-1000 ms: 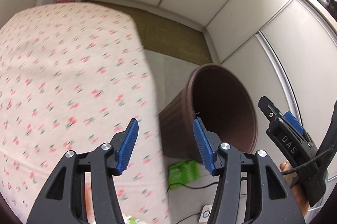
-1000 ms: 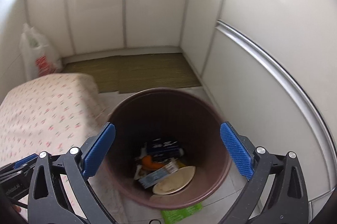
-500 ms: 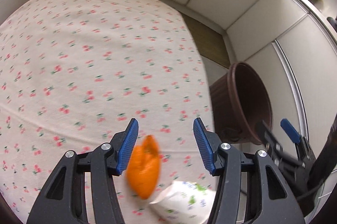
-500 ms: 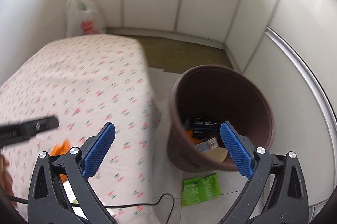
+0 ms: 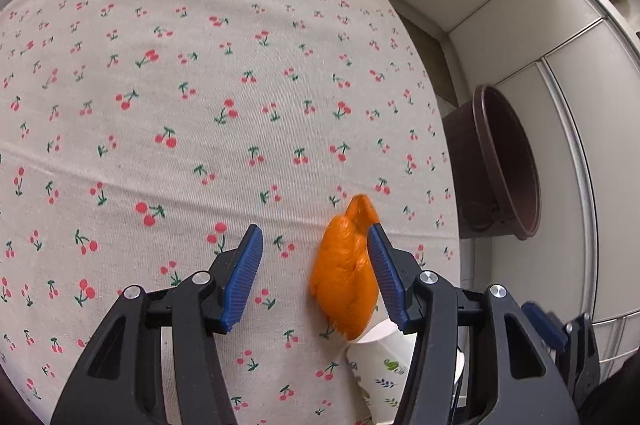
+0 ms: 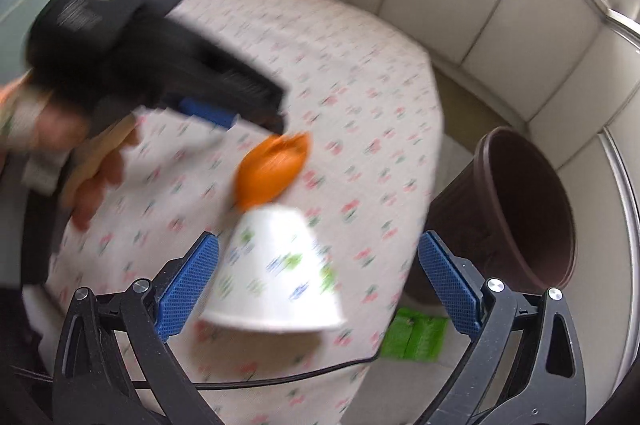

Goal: Collect trash
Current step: 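Grasp the second orange peel on the table with the left gripper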

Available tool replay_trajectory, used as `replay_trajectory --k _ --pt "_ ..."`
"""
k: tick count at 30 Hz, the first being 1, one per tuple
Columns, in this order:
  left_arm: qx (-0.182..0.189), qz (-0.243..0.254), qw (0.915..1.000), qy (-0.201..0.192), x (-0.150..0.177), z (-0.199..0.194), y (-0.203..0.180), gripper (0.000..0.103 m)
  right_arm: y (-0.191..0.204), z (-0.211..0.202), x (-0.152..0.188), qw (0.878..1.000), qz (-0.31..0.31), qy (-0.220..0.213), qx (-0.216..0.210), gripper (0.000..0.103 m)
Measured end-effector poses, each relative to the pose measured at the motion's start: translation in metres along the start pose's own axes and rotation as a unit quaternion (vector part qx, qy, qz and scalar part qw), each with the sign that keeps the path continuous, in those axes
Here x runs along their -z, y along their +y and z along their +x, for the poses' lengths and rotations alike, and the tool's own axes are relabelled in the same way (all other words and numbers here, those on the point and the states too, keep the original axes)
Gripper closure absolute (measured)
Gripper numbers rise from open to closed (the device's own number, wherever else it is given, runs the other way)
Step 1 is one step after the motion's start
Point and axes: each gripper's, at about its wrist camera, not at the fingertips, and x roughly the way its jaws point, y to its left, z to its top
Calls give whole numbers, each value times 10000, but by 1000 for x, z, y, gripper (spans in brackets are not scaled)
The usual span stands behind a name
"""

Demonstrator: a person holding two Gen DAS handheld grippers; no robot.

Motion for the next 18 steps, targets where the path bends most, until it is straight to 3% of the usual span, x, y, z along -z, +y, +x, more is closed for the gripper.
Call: replay_trajectory --k 3,7,11,18 --pt "-43 84 9999 102 5 5 -4 49 12 -4 13 9997 -127 191 -63 7" --pt "-138 272 9995 130 7 9 -12 41 14 -14 23 9998 -85 170 -82 7" --pt "-269 589 9976 231 11 17 -29 41 7 -18 29 9998 70 172 -54 7" --pt "-753 1177 9900 174 19 25 -49 41 -1 -20 32 9995 294 132 -31 7"
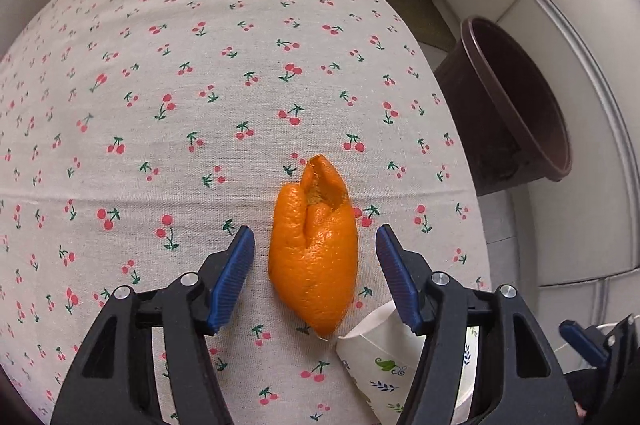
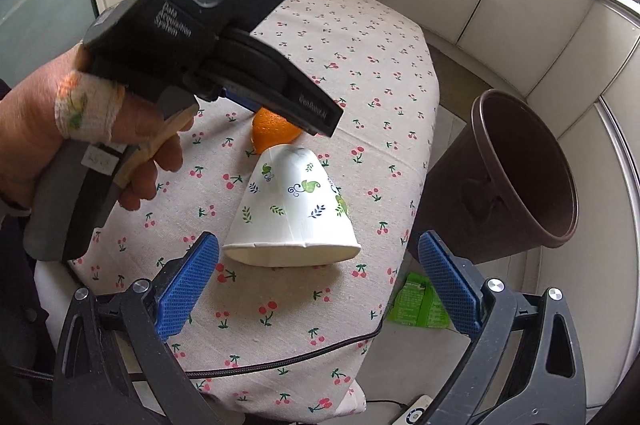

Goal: Collect trash
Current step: 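Grasp the second orange peel on the table with the left gripper, then grasp the white paper cup with the right gripper while the left holds the peel, then carry the paper cup over the bin and open the right gripper while the left carries the peel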

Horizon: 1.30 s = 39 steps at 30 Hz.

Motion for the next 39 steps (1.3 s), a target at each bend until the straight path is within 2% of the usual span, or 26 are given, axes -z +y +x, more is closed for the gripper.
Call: replay_trajectory --k 1,2,4,8,14,18,21,22,23,24,28,32,39 --pt "-71 83 9999 -16 1 0 -1 46 -1 1 0 10000 16 6 1 7" --pt "-171 183 9997 -36 1 1 -3 59 -1 2 0 10000 35 27 -8 7" --pt "-192 271 9994 -53 3 0 -2 69 -3 6 0 9999 76 74 -47 7" --pt "17 45 9999 -146 6 -12 17 79 -8 17 -4 9994 218 177 -196 7" --pt "-5 -207 9984 -519 20 -53 68 81 -9 45 -18 9961 389 540 -579 7" --pt "-52 -582 9954 -758 28 -85 115 80 -2 63 -25 9955 251 757 -516 7" --pt "-14 -901 9916 -929 30 -99 146 80 0 83 -29 9917 291 1118 -571 8" --pt "-20 -971 9903 -990 34 -103 150 80 1 88 -30 9896 349 1237 -646 12" --pt "-19 -1051 9888 -1058 37 -107 157 80 1 91 -30 9869 455 1311 -823 23" --pt "-4 -1146 9872 -1106 40 -109 163 80 1 94 -32 9857 517 1340 -877 25" --pt "162 -1527 9819 -1113 49 -105 182 80 -3 94 -38 9835 790 1307 -966 30" --pt "289 -1784 9773 -1105 54 -102 194 80 5 89 -46 9855 733 1180 -971 30" --pt "303 -2037 9705 -1255 52 -109 208 80 30 66 -86 9920 467 610 -1000 30"
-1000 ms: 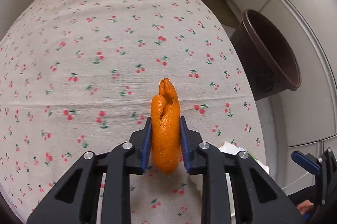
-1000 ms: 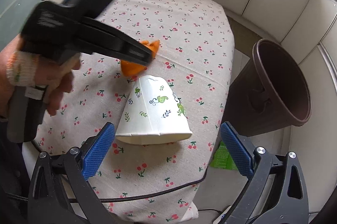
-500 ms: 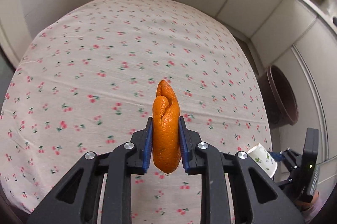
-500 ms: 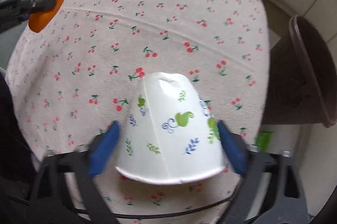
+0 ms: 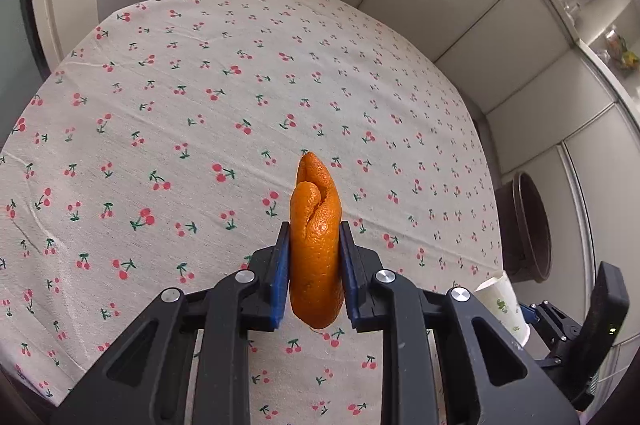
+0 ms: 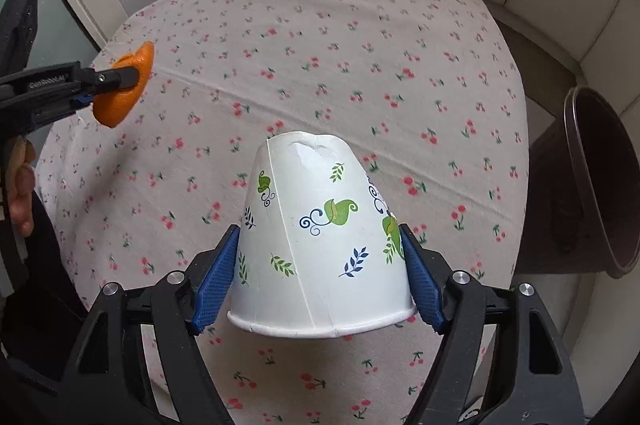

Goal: Collect trash
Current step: 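Carry the paper cup over the bin and open the right gripper while the left carries the peel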

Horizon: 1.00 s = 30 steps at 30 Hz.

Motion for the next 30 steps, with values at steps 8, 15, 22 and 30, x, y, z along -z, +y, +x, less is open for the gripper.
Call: replay_trajectory --k 8,15,22,30 --pt "46 -233 9993 -284 -10 -17 3 80 22 -31 -37 9957 -285 -881 35 30" --pt "309 -272 9966 -711 -39 -36 -23 80 24 -77 -75 9795 -327 -1985 142 29" --pt "506 -182 9940 -951 -61 -41 -59 80 3 -106 -105 9630 -231 -2636 507 28" --pt "603 -134 9929 -1012 -80 -28 -95 80 -56 -114 -117 9503 430 -2963 850 28"
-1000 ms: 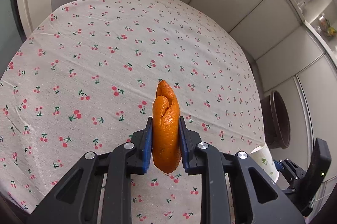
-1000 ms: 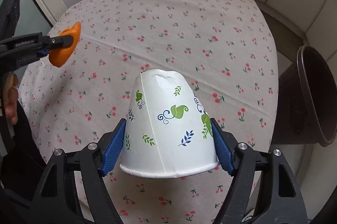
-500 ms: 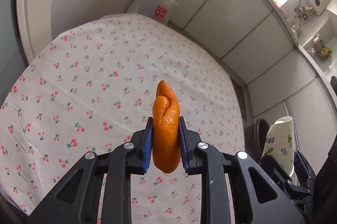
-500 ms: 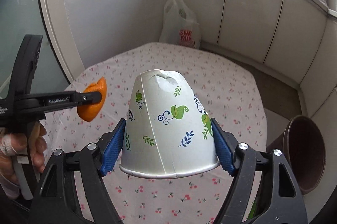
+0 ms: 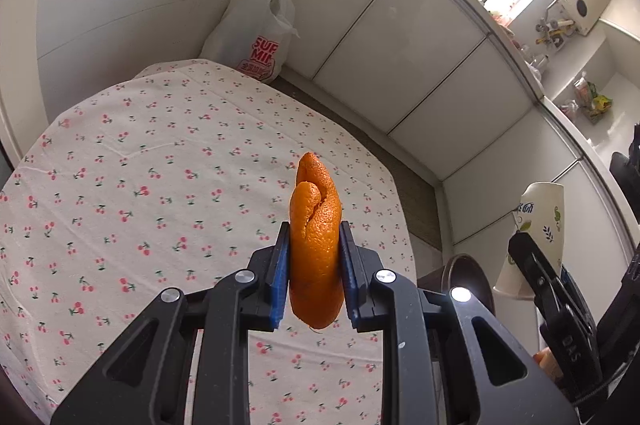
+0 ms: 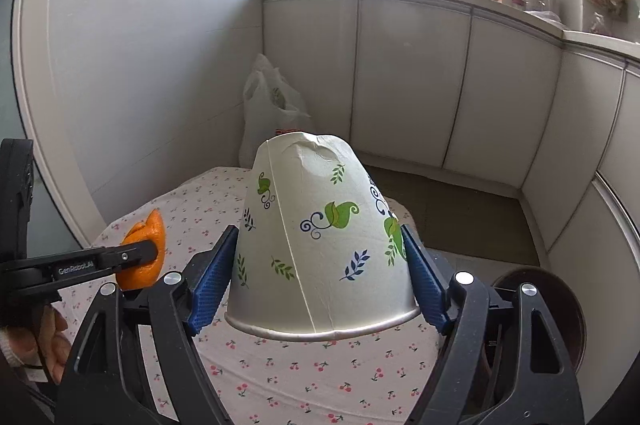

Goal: Collect trash
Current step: 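Carry the paper cup over the bin and open the right gripper while the left carries the peel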

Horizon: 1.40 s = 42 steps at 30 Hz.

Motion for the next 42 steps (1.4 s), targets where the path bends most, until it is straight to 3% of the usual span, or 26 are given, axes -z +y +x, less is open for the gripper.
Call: replay_trajectory --k 13,25,33,42 --pt "243 316 9992 83 8 32 -74 79 -83 20 8 9945 717 -95 763 27" --pt "424 736 9959 311 29 61 -141 78 -149 8 31 9831 1262 -131 1318 26" --pt "553 1173 9904 471 46 85 -191 79 -216 5 53 9650 1915 17 1789 26" --pt "619 1771 9797 708 65 119 -250 79 -284 17 84 9326 2602 484 2454 23"
